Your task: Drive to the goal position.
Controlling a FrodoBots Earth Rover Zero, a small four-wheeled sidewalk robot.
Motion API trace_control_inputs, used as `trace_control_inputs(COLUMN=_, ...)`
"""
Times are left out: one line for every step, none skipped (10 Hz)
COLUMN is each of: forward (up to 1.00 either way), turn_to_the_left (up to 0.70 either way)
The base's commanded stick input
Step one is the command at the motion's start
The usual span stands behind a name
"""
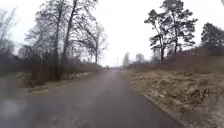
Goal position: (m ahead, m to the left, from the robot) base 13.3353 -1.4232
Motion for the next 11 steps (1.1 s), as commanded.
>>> trace_control_inputs(forward=0.7, turn_to_the_left=0.0)
trace_control_inputs(forward=0.7, turn_to_the_left=0.0)
trace_control_inputs(forward=0.7, turn_to_the_left=0.0)
trace_control_inputs(forward=0.7, turn_to_the_left=0.0)
trace_control_inputs(forward=0.7, turn_to_the_left=0.0)
trace_control_inputs(forward=0.7, turn_to_the_left=0.0)
trace_control_inputs(forward=0.7, turn_to_the_left=0.0)
trace_control_inputs(forward=0.7, turn_to_the_left=0.0)
trace_control_inputs(forward=0.7, turn_to_the_left=0.0)
trace_control_inputs(forward=0.7, turn_to_the_left=0.0)
trace_control_inputs(forward=0.7, turn_to_the_left=0.0)
